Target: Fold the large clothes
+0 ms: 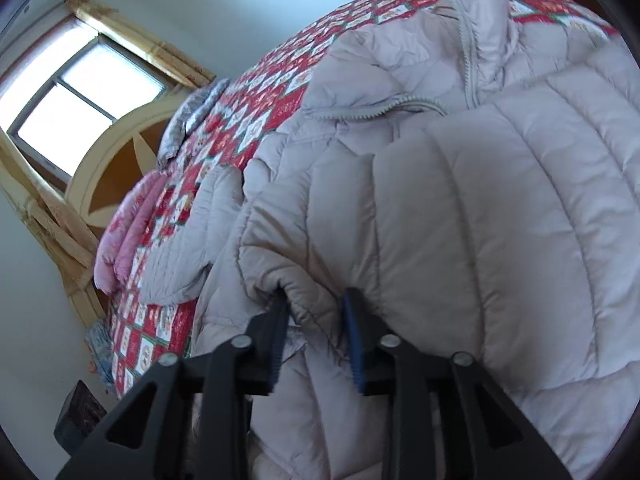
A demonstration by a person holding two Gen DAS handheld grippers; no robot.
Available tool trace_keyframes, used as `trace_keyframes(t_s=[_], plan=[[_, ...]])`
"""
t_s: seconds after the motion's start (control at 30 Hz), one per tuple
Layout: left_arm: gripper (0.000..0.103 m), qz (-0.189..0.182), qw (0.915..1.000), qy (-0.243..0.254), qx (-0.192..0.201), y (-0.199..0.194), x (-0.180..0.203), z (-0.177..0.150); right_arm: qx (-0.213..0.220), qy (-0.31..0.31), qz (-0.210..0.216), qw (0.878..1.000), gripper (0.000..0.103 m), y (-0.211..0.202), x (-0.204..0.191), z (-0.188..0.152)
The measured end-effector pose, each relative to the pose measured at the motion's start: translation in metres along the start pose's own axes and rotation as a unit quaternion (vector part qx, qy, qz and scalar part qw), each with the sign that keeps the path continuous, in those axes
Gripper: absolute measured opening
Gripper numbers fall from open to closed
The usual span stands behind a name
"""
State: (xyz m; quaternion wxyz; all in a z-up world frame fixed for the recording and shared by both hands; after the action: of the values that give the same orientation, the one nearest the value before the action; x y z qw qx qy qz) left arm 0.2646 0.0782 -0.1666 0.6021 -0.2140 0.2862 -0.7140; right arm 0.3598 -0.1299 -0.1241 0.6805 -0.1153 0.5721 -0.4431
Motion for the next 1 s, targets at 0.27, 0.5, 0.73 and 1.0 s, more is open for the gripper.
trace_keyframes(t_s=[0.27, 0.5, 0.73, 1.0], plan=[[0.102, 0.001, 1.0000, 0.001, 0.000, 0.000, 0.000, 0.000, 0.201, -0.072, -0.154, 0.965, 0.077, -0.104, 0.018, 0.032], [0.102, 0.003, 1.0000, 0.002, -0.001, 0.001, 0.000, 0.000, 0.158, 0.026, -0.288, 0.944, 0.020, -0.103, 0.142, 0.059], [0.102, 0.009, 0.9999, 0.006, -0.004, 0.002, 0.003, 0.001, 0.183, 0.028, -0.307, 0.933, 0.019, -0.102, 0.161, 0.050], [0.102, 0.012, 0.9999, 0.008, -0.006, 0.004, 0.002, 0.001, 0.257, -0.012, -0.272, 0.927, 0.080, -0.129, 0.107, 0.016]])
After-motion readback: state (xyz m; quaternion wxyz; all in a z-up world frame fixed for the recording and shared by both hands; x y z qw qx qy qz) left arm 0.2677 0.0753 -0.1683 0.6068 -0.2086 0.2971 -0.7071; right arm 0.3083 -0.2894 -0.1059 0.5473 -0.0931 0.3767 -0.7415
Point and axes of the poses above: each gripper's, at about its wrist camera, not at the fingertips, and y roughly the way its jaws point, x to its right, z to its top, the point moved 1 cm from there along y, roughly the way its jaws point, and after that the axes turned 12 degrees about y, right-handed, at the moved point
